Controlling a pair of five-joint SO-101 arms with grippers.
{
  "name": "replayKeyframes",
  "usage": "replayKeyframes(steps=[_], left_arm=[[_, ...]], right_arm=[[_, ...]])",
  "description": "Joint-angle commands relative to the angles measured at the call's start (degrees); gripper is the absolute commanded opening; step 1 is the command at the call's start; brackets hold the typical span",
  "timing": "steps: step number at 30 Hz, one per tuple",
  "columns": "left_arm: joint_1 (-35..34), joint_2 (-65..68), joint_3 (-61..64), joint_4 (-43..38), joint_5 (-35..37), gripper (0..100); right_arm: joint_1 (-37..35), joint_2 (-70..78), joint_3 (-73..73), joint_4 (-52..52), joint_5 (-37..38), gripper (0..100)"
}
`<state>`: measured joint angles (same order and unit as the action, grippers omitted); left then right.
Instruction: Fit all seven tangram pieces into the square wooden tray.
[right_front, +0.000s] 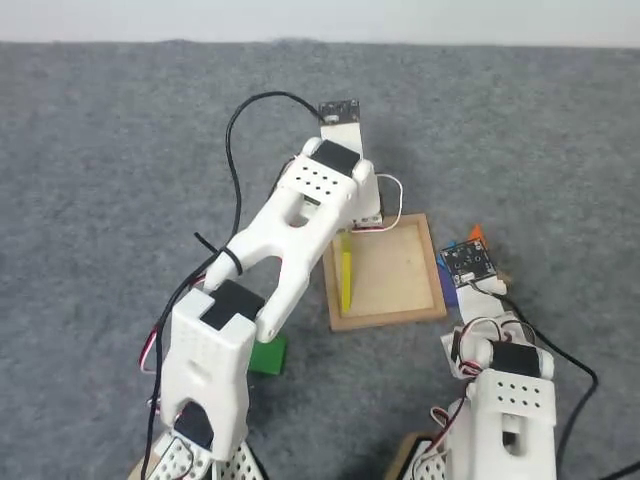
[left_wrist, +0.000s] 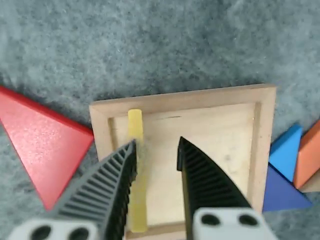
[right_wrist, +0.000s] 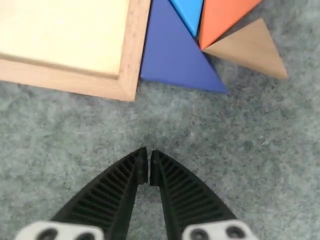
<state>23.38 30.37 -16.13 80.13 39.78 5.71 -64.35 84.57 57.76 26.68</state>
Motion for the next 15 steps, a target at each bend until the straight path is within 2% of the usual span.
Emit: replayKeyframes(steps=[1,7,12,15], left_arm=[[1.58,-0.88,-2.86,-1.14,-1.85,13],[5.63,-0.88,-2.86,-1.32,-1.93,13],[5.27,-1.14,-2.86,-1.05,-2.11,13],[4.13,-2.46,-3.74,-0.88,-5.98,13]], right_arm=[[-0.31,-1.45,-0.62,-2.07,0.44,3.0],[-0.31,-1.45,-0.62,-2.07,0.44,3.0],[-0.31,-1.45,-0.53,-2.07,0.44,3.0],[-0.31,-1.45,-0.53,-2.07,0.44,3.0]])
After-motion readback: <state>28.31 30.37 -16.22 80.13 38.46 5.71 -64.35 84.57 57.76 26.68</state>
